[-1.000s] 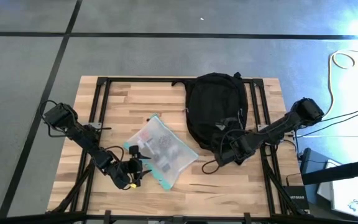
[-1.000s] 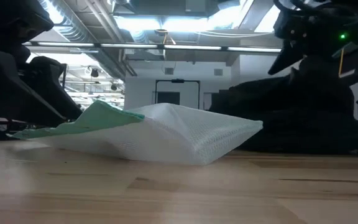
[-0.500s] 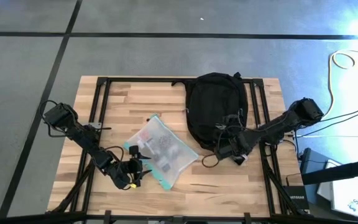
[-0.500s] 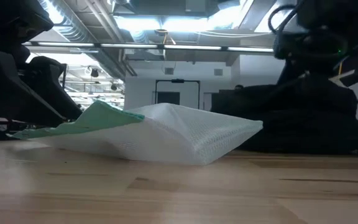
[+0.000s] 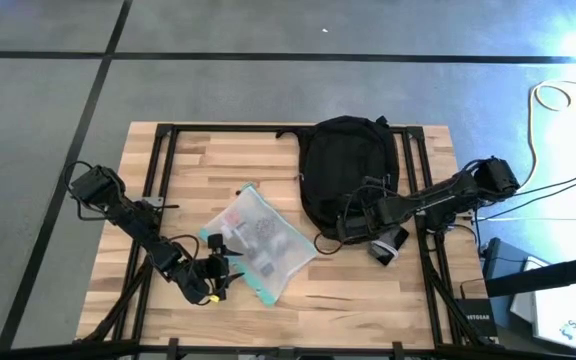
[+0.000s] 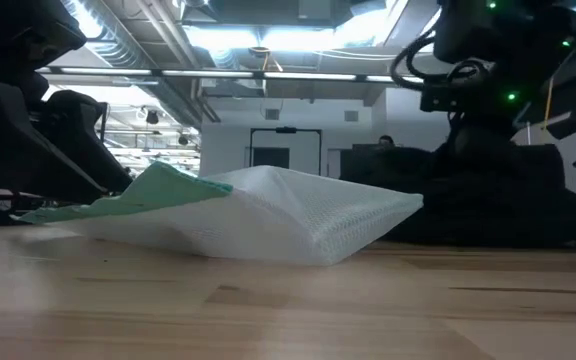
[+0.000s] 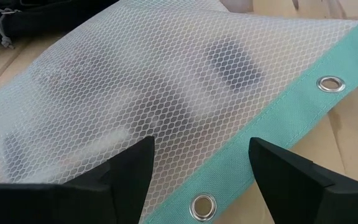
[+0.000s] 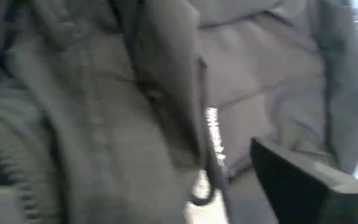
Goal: Unpack backpack
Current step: Put the transparent zipper bag into the black backpack
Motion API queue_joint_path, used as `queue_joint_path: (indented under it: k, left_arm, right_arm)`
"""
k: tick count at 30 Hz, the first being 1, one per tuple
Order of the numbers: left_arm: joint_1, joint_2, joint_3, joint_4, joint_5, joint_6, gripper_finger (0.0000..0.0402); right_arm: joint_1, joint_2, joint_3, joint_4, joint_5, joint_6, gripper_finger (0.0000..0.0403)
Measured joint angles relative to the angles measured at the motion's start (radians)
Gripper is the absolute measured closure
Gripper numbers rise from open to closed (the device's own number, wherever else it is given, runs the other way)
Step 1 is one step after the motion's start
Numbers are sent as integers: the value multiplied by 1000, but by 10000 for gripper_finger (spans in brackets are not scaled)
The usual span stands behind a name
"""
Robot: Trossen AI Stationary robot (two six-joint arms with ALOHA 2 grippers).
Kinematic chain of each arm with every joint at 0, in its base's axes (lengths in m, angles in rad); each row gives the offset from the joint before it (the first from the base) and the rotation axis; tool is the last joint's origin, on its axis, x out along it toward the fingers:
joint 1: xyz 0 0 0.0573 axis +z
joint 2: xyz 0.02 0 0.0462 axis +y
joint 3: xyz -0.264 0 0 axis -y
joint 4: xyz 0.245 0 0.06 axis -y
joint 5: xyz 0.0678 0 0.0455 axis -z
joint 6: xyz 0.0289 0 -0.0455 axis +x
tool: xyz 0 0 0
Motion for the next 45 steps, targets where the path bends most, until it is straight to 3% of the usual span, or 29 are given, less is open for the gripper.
queue_joint_path:
  k: [8, 10, 16, 19, 27, 33, 38, 43, 45]
  left_arm:
    - [11, 0, 0, -2, 78, -24, 155]
    - [13, 0, 0, -2, 76, -22, 155]
    - [13, 0, 1, -7, 68, 27, 155]
    - [-9, -5, 22, -9, 0, 45, 155]
    - [-101, -7, 80, -21, -210, 294, 155]
    - [-189, -7, 101, -45, -244, 509, 155]
    - [-270, -8, 162, -238, -203, 545, 155]
    - [-261, -10, 264, -607, -84, 338, 155]
    - [-240, -2, 263, -683, -54, 266, 155]
  right_arm:
    - [-4, 0, 44, 128, -62, -102, 359]
    - [-4, -2, 82, 134, -107, -127, 388]
    - [-4, -2, 208, 181, -134, -134, 378]
    - [-4, -2, 259, 179, -91, -150, 394]
    - [-14, -3, 359, 227, 2, -143, 399]
    - [-19, 24, 360, 245, -3, -108, 400]
    - [-18, 61, 359, 239, -21, -107, 400]
    - [-18, 88, 360, 236, -43, -109, 400]
    - [-18, 88, 360, 236, -52, -110, 400]
